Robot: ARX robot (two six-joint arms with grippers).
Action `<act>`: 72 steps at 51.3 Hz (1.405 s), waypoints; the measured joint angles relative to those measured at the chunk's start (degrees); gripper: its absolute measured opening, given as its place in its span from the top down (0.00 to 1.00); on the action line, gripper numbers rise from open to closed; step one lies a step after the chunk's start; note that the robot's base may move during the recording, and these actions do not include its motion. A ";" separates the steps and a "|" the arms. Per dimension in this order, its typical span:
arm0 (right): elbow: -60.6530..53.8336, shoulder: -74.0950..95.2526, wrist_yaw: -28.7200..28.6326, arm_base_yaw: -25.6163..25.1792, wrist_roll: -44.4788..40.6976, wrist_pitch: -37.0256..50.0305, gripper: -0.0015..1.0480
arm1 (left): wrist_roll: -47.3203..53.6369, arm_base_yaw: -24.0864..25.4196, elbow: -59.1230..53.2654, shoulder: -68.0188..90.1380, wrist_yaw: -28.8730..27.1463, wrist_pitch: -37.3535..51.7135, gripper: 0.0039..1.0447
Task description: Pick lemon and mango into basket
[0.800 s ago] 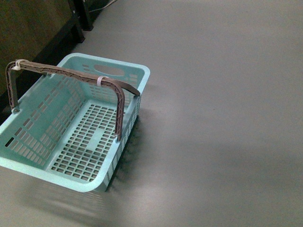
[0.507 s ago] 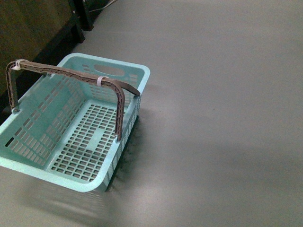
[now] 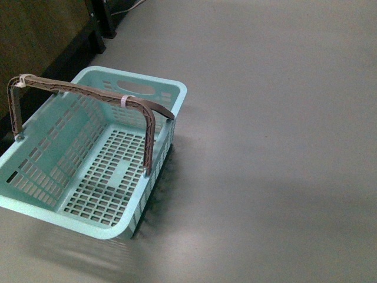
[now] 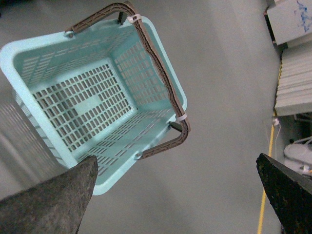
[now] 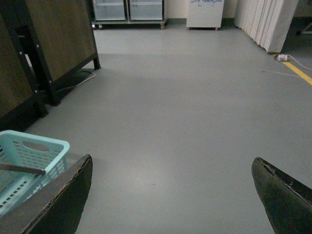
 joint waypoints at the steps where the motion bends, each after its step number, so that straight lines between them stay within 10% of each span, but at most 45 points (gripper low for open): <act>1: 0.00 0.00 0.00 0.00 0.02 0.00 0.08 | -1.09 0.02 0.11 2.73 0.00 2.32 0.06; 23: 0.00 0.00 0.00 0.00 0.00 0.00 0.08 | -12.26 -1.95 17.55 65.94 -2.45 38.58 0.06; 46: 0.00 0.00 0.00 0.00 0.00 0.00 0.08 | -15.28 -3.23 44.81 94.47 -2.21 36.94 0.07; 72: 0.00 0.00 0.00 0.00 0.00 0.00 0.08 | -16.70 -4.04 51.23 100.02 -2.47 33.57 0.77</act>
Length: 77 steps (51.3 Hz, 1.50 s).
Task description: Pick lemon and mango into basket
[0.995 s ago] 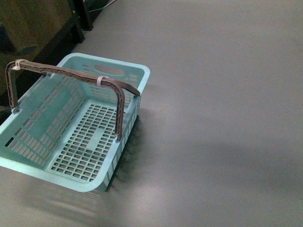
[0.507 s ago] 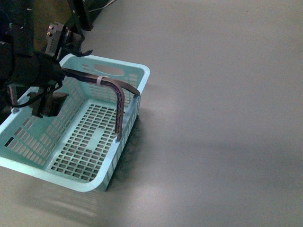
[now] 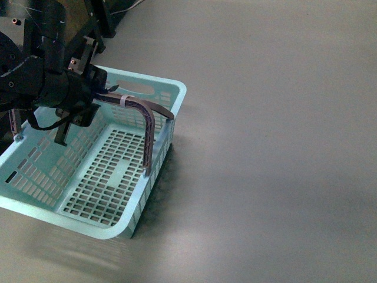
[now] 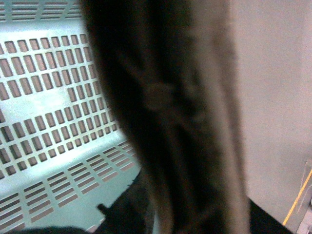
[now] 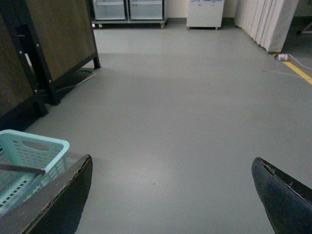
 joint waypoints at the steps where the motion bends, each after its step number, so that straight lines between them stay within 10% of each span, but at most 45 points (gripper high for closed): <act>1: 0.00 0.00 0.00 0.00 0.00 0.00 0.08 | -0.09 -0.04 -0.09 -0.04 -0.02 0.15 0.79; 9: 0.00 0.00 0.00 0.00 0.00 0.00 0.08 | -2.89 -0.09 -2.69 -1.97 0.68 1.03 0.95; 27: 0.00 0.00 0.00 0.00 0.00 0.00 0.08 | -5.57 -0.02 -14.58 -17.38 -0.20 -1.01 0.95; 51: 0.00 0.00 0.00 0.00 0.00 0.00 0.08 | -9.75 -4.42 -16.39 -66.16 -4.46 -26.32 0.96; 77: 0.00 0.00 0.00 0.00 0.00 0.00 0.08 | -8.98 -7.69 -13.57 -71.82 -6.49 -31.04 0.96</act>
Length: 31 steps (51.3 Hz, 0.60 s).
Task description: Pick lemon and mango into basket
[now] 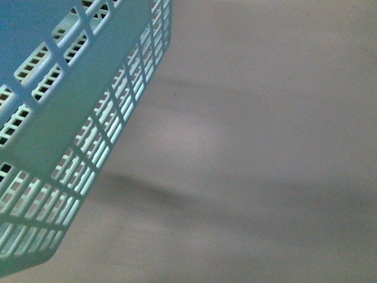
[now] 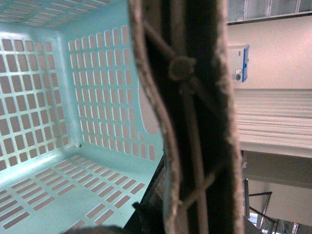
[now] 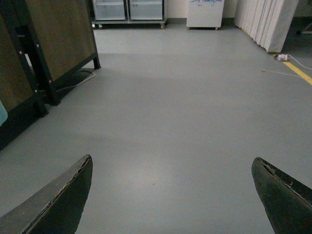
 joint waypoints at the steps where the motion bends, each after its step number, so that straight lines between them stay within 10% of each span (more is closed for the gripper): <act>1: 0.00 0.00 0.00 0.00 0.00 0.00 0.08 | 0.02 0.00 0.00 0.00 0.00 -0.07 0.96; 31: 0.00 0.00 0.02 0.00 0.00 0.00 0.08 | 0.07 0.00 0.00 0.11 -0.15 -0.26 0.96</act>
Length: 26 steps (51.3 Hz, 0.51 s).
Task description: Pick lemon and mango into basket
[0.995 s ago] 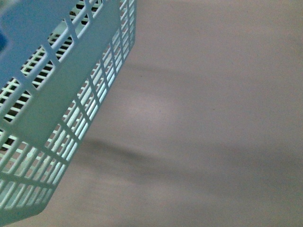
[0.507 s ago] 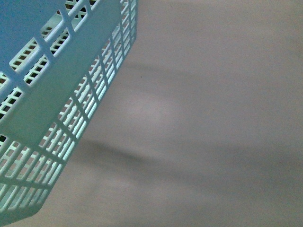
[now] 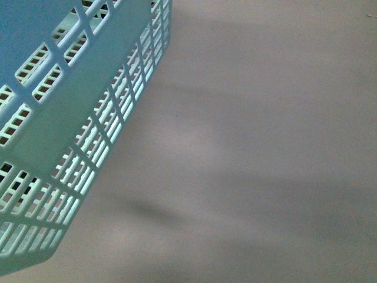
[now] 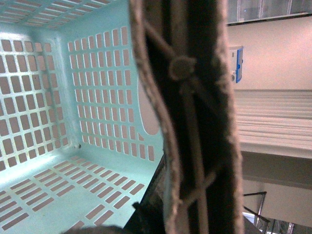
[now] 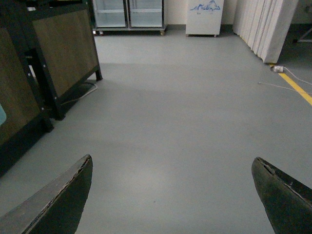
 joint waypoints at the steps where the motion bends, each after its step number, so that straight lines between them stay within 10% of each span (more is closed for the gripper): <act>1: 0.00 0.00 0.00 0.00 0.00 0.00 0.08 | 0.02 0.00 0.00 0.00 0.00 0.00 0.96; 26: 0.00 0.00 0.00 0.00 -0.02 0.00 0.08 | 0.02 0.00 0.02 0.00 -0.02 0.00 0.96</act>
